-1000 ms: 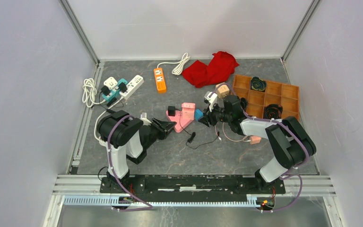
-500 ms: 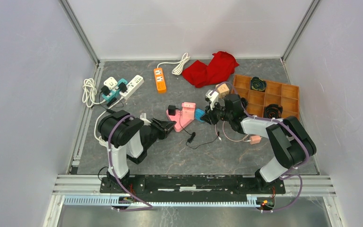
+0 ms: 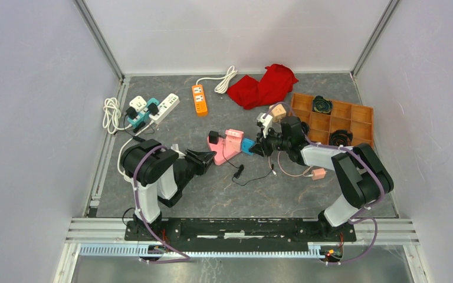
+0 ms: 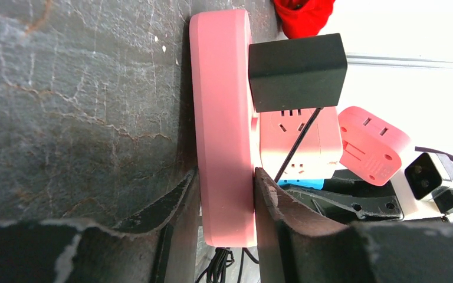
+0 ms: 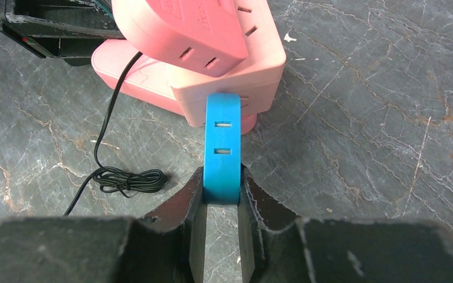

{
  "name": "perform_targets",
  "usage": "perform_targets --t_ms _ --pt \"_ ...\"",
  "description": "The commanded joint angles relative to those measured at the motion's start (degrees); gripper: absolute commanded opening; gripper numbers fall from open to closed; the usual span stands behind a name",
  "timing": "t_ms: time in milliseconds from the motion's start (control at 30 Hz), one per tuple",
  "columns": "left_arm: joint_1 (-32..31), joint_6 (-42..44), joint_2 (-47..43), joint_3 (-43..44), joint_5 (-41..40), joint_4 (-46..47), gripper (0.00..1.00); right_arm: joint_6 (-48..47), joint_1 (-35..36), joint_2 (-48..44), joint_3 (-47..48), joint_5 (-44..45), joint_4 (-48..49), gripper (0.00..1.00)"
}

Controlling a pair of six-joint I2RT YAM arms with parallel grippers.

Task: Pull the plug off the socket
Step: Remove the plug from the socket.

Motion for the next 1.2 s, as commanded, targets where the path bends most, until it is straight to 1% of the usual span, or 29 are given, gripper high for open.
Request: perform_targets --t_ms 0,267,767,1167 --pt "0.62 -0.09 -0.42 -1.62 -6.87 6.51 0.02 -0.31 -2.26 -0.04 2.04 0.92 0.87 0.00" --pt "0.62 0.79 -0.92 -1.69 -7.40 6.32 0.02 -1.84 -3.10 -0.62 2.08 0.06 0.00 0.00" --pt "0.58 4.52 -6.45 -0.52 -6.85 0.04 0.02 -1.89 -3.91 -0.65 2.09 -0.36 -0.17 0.00" --pt "0.62 2.21 -1.79 -0.52 -8.12 4.13 0.02 -0.61 -4.09 -0.98 1.13 -1.00 1.38 0.00"
